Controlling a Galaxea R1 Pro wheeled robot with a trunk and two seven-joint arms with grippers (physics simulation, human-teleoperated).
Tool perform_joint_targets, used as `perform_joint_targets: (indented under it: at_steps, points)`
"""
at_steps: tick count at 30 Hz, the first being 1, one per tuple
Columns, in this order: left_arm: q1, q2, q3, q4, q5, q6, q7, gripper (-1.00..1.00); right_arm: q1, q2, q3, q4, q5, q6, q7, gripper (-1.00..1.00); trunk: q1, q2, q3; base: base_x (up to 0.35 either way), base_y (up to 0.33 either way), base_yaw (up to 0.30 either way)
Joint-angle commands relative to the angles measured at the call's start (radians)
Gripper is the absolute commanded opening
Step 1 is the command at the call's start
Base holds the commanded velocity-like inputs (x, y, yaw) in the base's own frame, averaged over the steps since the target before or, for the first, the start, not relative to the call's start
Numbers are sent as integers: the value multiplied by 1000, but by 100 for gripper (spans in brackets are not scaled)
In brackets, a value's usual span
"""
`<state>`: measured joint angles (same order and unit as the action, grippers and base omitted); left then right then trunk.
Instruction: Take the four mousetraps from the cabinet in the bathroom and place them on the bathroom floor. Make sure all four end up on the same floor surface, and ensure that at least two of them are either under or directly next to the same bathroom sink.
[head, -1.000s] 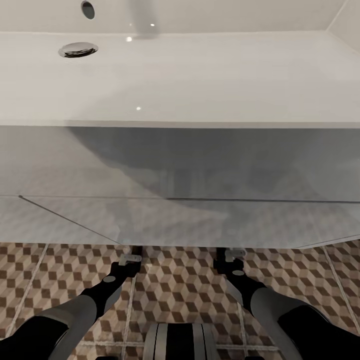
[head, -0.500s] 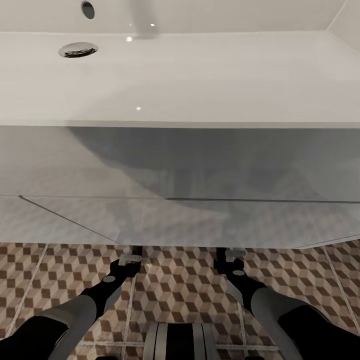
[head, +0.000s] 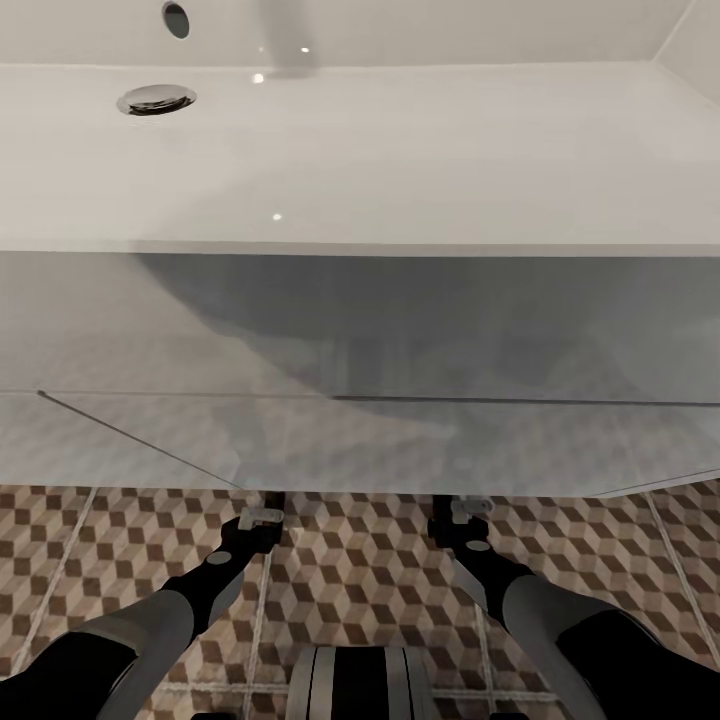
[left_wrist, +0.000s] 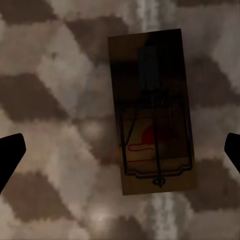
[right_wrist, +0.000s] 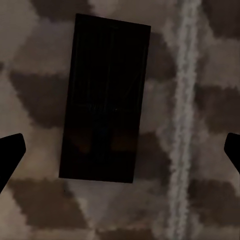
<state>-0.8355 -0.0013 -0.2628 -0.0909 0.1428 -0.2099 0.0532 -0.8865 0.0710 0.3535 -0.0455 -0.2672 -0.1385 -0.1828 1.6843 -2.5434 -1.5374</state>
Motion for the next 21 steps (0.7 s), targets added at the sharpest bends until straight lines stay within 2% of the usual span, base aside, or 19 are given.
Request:
perform_joint_targets:
  at_steps: [1, 11, 21]
  points:
    - [-1, 0, -9, 1, 10, -4, 4, 100, 0, 0, 9, 1, -10, -4, -3, 100, 0, 0, -1, 0, 0, 0]
    - [-1, -2, -8, -11, 9, -5, 4, 100, -1, 0, 9, 1, -9, -4, -3, 100, 0, 0, -1, -19, 0, 0]
    - [-1, -8, -6, -12, 16, -5, 6, 100, 0, -2, 9, 1, -9, -6, -3, 100, 0, 0, -1, -258, 0, 0]
